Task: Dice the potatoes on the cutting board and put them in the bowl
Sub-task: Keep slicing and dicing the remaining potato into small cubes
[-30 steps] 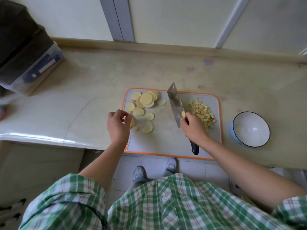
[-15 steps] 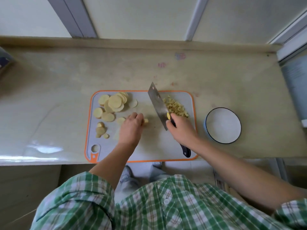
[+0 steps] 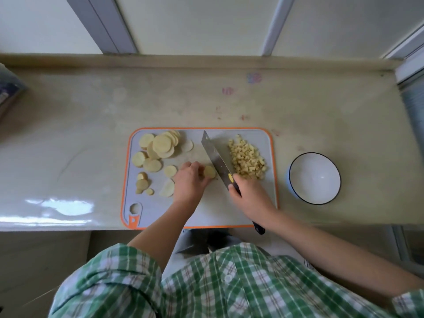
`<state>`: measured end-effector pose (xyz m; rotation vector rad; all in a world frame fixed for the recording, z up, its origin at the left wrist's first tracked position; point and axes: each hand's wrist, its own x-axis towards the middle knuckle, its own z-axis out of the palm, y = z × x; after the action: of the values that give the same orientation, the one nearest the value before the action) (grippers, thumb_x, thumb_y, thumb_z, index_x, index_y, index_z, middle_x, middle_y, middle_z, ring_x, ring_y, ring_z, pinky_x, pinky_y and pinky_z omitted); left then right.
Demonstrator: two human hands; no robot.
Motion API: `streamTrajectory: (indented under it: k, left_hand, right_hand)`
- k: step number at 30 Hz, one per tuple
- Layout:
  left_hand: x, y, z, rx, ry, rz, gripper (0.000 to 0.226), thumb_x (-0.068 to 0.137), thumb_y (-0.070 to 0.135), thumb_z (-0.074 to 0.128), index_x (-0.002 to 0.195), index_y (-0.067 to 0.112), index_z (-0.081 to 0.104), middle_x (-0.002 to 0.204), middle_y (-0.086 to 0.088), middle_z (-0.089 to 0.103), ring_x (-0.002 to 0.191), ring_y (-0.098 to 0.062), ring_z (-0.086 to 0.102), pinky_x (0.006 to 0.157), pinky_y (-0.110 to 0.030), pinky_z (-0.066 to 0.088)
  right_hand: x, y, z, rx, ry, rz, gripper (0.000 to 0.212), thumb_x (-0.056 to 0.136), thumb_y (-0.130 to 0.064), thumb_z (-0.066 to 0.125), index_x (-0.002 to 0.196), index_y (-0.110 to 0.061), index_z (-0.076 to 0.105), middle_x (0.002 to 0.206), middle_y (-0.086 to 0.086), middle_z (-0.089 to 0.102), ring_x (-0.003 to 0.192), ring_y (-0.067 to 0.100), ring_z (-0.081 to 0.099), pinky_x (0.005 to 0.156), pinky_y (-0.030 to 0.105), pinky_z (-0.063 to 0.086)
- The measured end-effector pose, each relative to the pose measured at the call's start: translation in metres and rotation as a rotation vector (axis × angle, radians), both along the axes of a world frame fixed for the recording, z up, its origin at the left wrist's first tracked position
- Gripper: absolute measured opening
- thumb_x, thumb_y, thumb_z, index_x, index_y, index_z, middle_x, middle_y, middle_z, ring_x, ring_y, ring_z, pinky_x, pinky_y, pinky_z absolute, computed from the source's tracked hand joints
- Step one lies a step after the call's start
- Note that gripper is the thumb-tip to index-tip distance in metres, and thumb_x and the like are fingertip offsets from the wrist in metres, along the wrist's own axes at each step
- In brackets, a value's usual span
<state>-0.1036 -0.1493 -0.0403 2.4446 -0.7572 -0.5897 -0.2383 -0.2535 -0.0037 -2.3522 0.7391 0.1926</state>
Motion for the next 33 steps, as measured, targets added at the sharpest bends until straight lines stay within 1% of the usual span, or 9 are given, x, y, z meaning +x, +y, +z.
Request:
streamTrajectory:
  k: [3,6,9,12,14,18,24,29,33]
  left_hand:
    - [0.01,-0.002,-0.001,-0.013,0.026,-0.076,0.027,0.076,0.017,0.075,0.101,0.009,0.069,0.095,-0.009,0.063,0.084,-0.029,0.063,0.077,-0.039,0.05]
    - [0.012,-0.001,-0.001,-0.057,0.019,-0.1,0.026,0.074,0.016,0.075,0.099,0.009,0.07,0.09,-0.009,0.062,0.079,-0.028,0.063,0.075,-0.037,0.051]
    - [0.007,-0.003,0.002,-0.054,0.069,0.029,0.025,0.079,0.027,0.075,0.098,0.013,0.068,0.09,-0.004,0.06,0.077,-0.019,0.057,0.073,-0.028,0.043]
    - [0.006,-0.007,0.001,-0.023,0.136,0.157,0.017,0.084,0.024,0.071,0.095,0.013,0.067,0.093,-0.003,0.065,0.082,-0.018,0.059,0.073,-0.026,0.041]
    - [0.007,-0.008,0.001,-0.021,0.191,0.208,0.012,0.084,0.019,0.072,0.092,0.011,0.067,0.087,0.0,0.067,0.082,-0.018,0.061,0.073,-0.025,0.042]
    - [0.01,-0.011,0.003,-0.021,0.26,0.261,0.008,0.081,0.015,0.073,0.087,0.012,0.068,0.076,0.005,0.063,0.079,-0.018,0.063,0.075,-0.028,0.049]
    - [0.012,-0.012,0.006,-0.017,0.294,0.273,0.007,0.078,0.013,0.075,0.083,0.013,0.07,0.074,0.005,0.062,0.077,-0.018,0.062,0.076,-0.028,0.05]
    - [0.013,-0.012,0.005,-0.023,0.345,0.294,0.015,0.076,0.011,0.077,0.072,0.019,0.064,0.071,0.004,0.064,0.077,-0.02,0.066,0.078,-0.032,0.054]
    - [0.014,-0.011,0.005,-0.041,0.373,0.306,0.02,0.076,0.011,0.077,0.068,0.021,0.062,0.072,0.003,0.067,0.074,-0.02,0.067,0.077,-0.034,0.056]
  right_hand:
    - [0.0,0.007,0.0,-0.003,0.002,-0.042,0.028,0.097,-0.019,0.045,0.073,-0.018,0.032,0.054,-0.001,0.035,0.047,0.016,0.035,0.05,0.037,0.026]
    - [0.002,0.007,0.001,-0.022,0.005,-0.092,0.031,0.096,-0.02,0.046,0.07,-0.022,0.029,0.053,-0.002,0.035,0.046,0.015,0.035,0.049,0.035,0.026]
    - [0.006,0.008,0.003,-0.033,0.003,-0.132,0.034,0.093,-0.018,0.048,0.067,-0.022,0.027,0.053,-0.001,0.034,0.05,0.024,0.038,0.051,0.037,0.029]
    - [0.011,0.011,0.005,-0.067,-0.018,-0.15,0.026,0.09,-0.017,0.05,0.07,-0.016,0.034,0.052,0.0,0.034,0.051,0.028,0.039,0.05,0.037,0.029]
    - [0.015,0.014,0.006,-0.078,-0.014,-0.147,0.024,0.089,-0.016,0.05,0.071,-0.014,0.035,0.052,0.0,0.035,0.051,0.028,0.04,0.05,0.038,0.03]
    - [0.018,0.02,0.004,-0.086,0.03,-0.151,0.021,0.089,-0.017,0.049,0.073,-0.013,0.036,0.055,0.002,0.04,0.054,0.028,0.039,0.051,0.038,0.033]
    - [0.019,0.023,0.001,-0.109,0.074,-0.125,0.019,0.092,-0.015,0.047,0.077,-0.013,0.037,0.055,-0.002,0.036,0.048,0.017,0.032,0.045,0.032,0.017]
    - [0.025,0.029,-0.009,-0.086,0.076,-0.133,0.017,0.093,-0.013,0.046,0.079,-0.013,0.037,0.057,-0.003,0.036,0.055,0.023,0.039,0.047,0.033,0.02]
    - [0.028,0.031,-0.015,-0.1,0.041,-0.147,0.015,0.094,-0.013,0.046,0.081,-0.014,0.037,0.055,-0.003,0.036,0.05,0.021,0.04,0.047,0.032,0.022]
